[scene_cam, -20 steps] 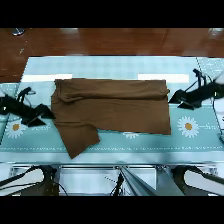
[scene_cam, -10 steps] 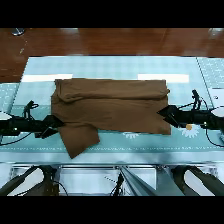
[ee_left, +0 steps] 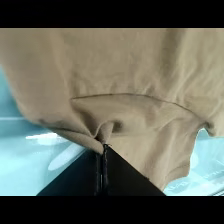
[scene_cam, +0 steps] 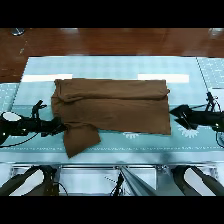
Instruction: Fold the shirts.
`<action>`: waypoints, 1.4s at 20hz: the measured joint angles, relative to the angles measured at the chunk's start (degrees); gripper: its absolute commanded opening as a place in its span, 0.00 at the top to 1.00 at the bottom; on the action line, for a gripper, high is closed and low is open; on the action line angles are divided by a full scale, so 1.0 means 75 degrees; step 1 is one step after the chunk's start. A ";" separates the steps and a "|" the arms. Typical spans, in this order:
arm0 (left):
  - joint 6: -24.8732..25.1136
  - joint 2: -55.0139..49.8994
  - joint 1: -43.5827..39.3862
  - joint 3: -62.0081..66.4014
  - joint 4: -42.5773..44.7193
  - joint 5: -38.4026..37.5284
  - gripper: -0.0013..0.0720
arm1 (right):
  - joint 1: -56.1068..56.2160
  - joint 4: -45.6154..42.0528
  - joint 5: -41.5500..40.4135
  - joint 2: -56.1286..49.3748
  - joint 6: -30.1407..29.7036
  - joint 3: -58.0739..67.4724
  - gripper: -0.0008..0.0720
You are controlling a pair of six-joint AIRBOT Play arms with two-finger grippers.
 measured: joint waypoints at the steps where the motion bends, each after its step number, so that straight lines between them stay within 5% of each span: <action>1: 0.0023 0.0000 -0.0006 -0.0003 -0.0003 -0.0009 0.94 | -0.0125 -0.0356 0.0329 0.0003 0.0070 0.0000 0.14; 10: 0.0303 0.0000 -0.0038 -0.0006 -0.0629 -0.0102 0.94 | 0.0146 -0.1434 0.1329 -0.0423 0.0157 -0.0195 0.14; 16: 0.0370 0.0000 -0.0041 -0.0006 -0.0764 -0.0122 0.94 | 0.0860 -0.0286 0.0449 -0.1064 0.0122 -0.0184 0.15; 17: 0.0373 0.0000 -0.0041 -0.0006 -0.0772 -0.0122 0.94 | 0.0918 -0.0108 0.0326 -0.1169 0.0090 -0.0178 0.24; 19: 0.0382 0.0000 -0.0041 -0.0006 -0.0784 -0.0131 0.94 | 0.0985 0.0102 -0.0038 -0.1352 -0.0105 -0.0175 0.94; 28: 0.0388 -0.0044 0.0102 0.0962 -0.0828 -0.0714 0.94 | 0.1072 0.0562 0.0207 -0.1518 -0.0933 0.0941 0.95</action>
